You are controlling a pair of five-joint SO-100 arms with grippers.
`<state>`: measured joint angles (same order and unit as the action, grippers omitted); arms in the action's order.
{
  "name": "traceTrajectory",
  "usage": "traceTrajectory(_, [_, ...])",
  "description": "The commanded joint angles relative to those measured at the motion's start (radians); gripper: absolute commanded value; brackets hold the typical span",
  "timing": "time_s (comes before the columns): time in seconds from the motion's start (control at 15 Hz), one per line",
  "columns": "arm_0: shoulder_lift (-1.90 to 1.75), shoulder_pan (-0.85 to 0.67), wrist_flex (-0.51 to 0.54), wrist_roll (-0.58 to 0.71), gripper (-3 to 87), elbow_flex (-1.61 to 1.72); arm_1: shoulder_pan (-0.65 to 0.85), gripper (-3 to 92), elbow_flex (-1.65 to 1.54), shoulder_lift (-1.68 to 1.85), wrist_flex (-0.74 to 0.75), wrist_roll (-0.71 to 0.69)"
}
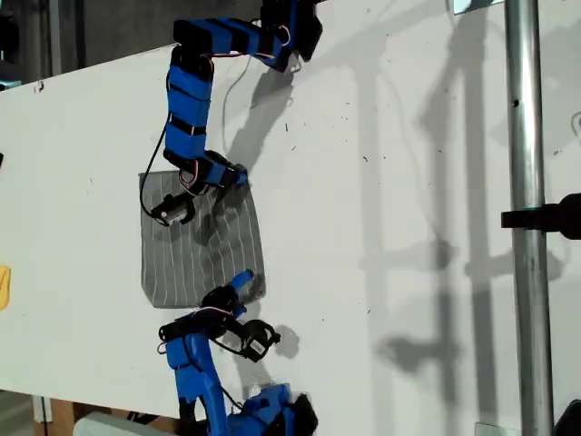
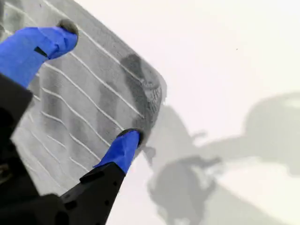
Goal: Grasp corners of a towel and fold twice.
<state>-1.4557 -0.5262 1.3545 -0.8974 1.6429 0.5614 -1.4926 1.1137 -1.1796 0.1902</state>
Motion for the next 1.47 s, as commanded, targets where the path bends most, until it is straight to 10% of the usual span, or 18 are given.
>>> traceTrajectory(0.0, [0.083, -0.032, -0.035, 0.000, 36.9, -0.025, -0.011, -0.2, 0.015, 0.000, -0.002, -0.003])
traceTrajectory(0.4, [0.278, 0.012, -0.035, -0.092, 23.9, -0.098, -0.008, -0.2, 0.014, 0.000, -0.002, -0.009])
traceTrajectory(0.53, [0.270, -0.006, -0.034, -0.086, -2.9, -0.106, -0.008, -0.2, 0.011, 0.000, 0.000, -0.012])
traceTrajectory(1.0, [0.258, 0.051, 0.041, -0.110, -2.9, -0.204, -0.040, -0.2, -0.044, 0.167, -0.057, 0.046])
traceTrajectory(1.4, [0.114, 0.342, 0.187, -0.278, -2.9, -0.261, -0.359, -0.2, -0.120, 0.440, -0.224, 0.325])
